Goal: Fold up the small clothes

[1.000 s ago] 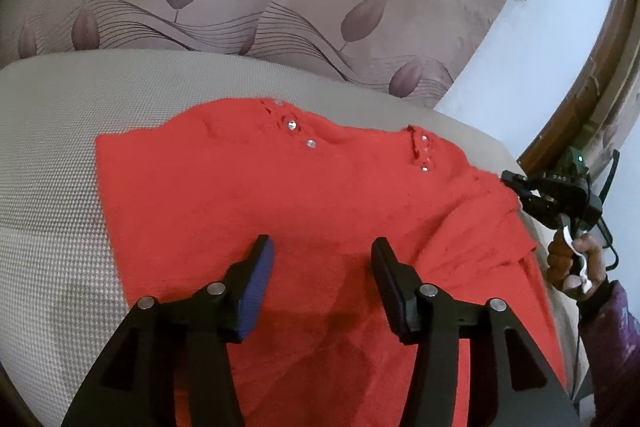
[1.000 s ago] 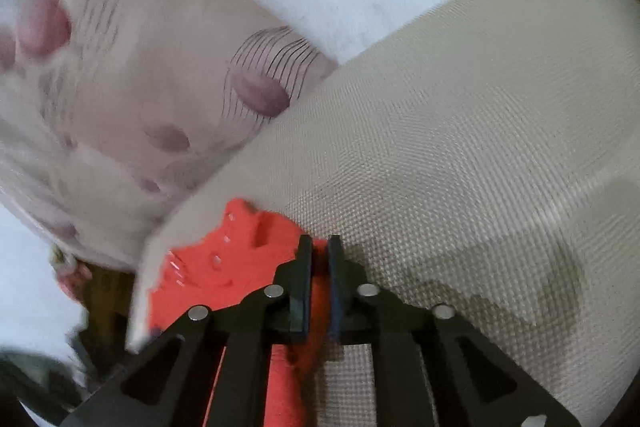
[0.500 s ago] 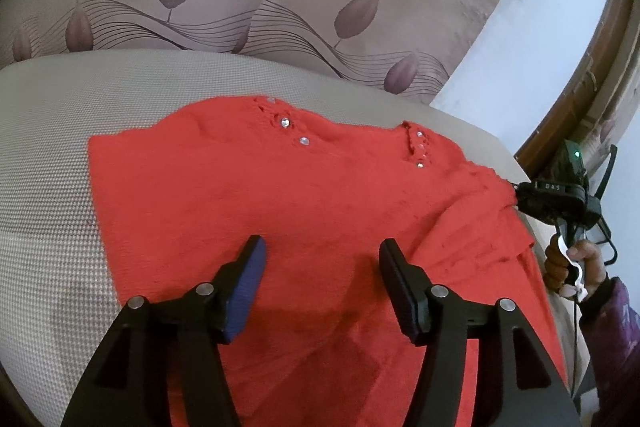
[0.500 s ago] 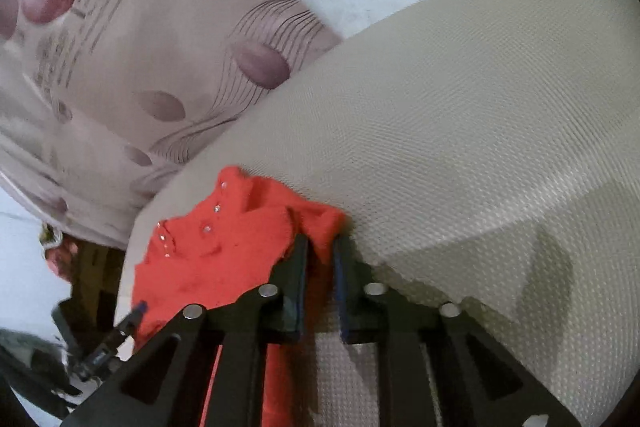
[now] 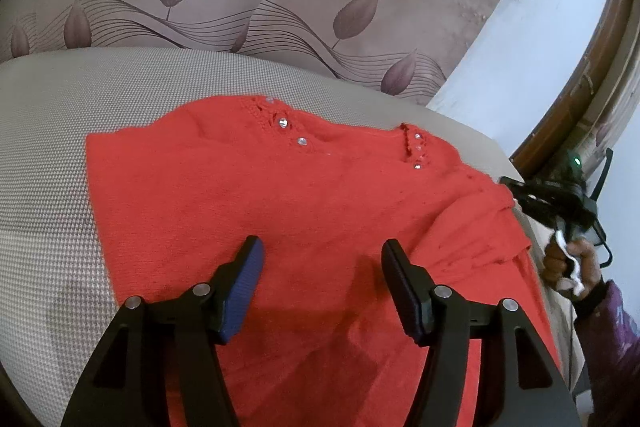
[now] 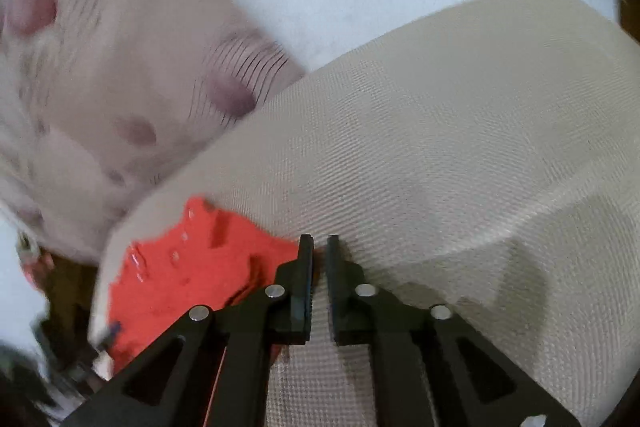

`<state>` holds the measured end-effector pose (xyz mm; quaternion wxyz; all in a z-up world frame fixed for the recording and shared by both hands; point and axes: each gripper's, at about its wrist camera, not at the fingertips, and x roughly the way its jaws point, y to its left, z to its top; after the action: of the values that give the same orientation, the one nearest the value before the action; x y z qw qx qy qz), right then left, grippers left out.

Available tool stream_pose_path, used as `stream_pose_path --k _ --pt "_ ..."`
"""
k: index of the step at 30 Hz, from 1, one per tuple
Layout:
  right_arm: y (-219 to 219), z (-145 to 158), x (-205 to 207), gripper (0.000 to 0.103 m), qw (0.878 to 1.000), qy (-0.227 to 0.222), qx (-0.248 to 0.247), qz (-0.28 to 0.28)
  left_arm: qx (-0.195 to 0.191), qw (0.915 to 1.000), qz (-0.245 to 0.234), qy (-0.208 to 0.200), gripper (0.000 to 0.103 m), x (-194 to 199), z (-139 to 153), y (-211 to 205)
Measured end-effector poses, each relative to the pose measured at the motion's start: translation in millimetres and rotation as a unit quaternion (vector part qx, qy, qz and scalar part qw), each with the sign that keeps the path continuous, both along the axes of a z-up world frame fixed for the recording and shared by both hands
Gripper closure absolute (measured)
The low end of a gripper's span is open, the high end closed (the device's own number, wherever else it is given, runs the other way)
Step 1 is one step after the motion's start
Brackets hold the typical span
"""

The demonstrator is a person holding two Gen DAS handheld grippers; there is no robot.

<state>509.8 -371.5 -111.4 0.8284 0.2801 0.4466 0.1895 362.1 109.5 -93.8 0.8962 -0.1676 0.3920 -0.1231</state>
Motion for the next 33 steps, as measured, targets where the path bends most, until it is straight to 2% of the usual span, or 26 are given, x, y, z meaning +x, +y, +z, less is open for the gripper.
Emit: stream_pose_path --k 1,2,7,9,13,15,19,20,26,28,29,31,32,33 --pt "-6.6 -0.1 -8.3 0.091 1.0 0.002 0.031 0.0 -0.001 1.0 0.0 0.0 0.04 0.3 0.1 0.4" --pt "-6.4 0.8 -19.5 0.091 0.999 0.005 0.04 0.017 -0.003 1.0 0.0 0.0 0.04 0.3 0.1 0.6" --pt "19.2 -4.3 -71.8 0.089 0.994 0.028 0.009 0.101 -0.006 1.0 -0.001 0.0 0.039 0.4 0.3 1.2" --pt "26.3 -3.8 -86.5 0.082 0.993 0.019 -0.005 0.117 -0.007 1.0 -0.001 -0.001 0.039 0.4 0.3 1.2" --pt "50.0 7.1 -99.5 0.078 0.987 -0.019 -0.088 0.13 -0.007 1.0 -0.001 -0.001 0.038 0.2 0.2 1.1" --pt "55.1 8.0 -99.5 0.078 0.986 -0.02 -0.089 0.139 -0.009 1.0 -0.001 -0.001 0.038 0.0 0.1 1.4" --pt "46.9 11.7 -108.9 0.073 0.989 -0.026 -0.055 0.137 -0.017 0.9998 -0.001 -0.001 0.038 -0.5 -0.3 3.3" --pt "43.7 11.1 -113.8 0.068 0.989 -0.031 -0.06 0.134 -0.018 0.9998 -0.001 -0.001 0.038 -0.5 -0.2 3.4" --pt "60.4 10.0 -110.7 0.068 0.984 -0.038 -0.101 0.139 -0.02 0.9998 0.0 -0.002 0.038 -0.7 -0.1 3.3" --pt "60.7 7.9 -103.8 0.075 0.986 -0.032 -0.101 0.126 -0.022 0.9998 0.0 -0.002 0.038 -0.5 -0.3 3.6" --pt "59.7 6.7 -101.2 0.098 0.987 -0.026 -0.103 0.119 -0.024 0.9997 0.0 -0.002 0.038 -0.5 -0.4 3.5" --pt "57.0 7.1 -101.3 0.098 0.989 -0.024 -0.116 0.094 -0.027 0.9996 0.0 -0.002 0.038 -0.5 -0.8 4.5" --pt "57.5 11.7 -105.2 0.1 0.987 -0.035 -0.136 0.082 -0.029 0.9996 0.0 -0.002 0.038 -0.5 -1.1 5.4" --pt "60.9 18.2 -111.1 0.1 0.98 -0.053 -0.176 0.072 -0.031 0.9995 0.0 -0.003 0.038 -0.4 -1.3 6.1"
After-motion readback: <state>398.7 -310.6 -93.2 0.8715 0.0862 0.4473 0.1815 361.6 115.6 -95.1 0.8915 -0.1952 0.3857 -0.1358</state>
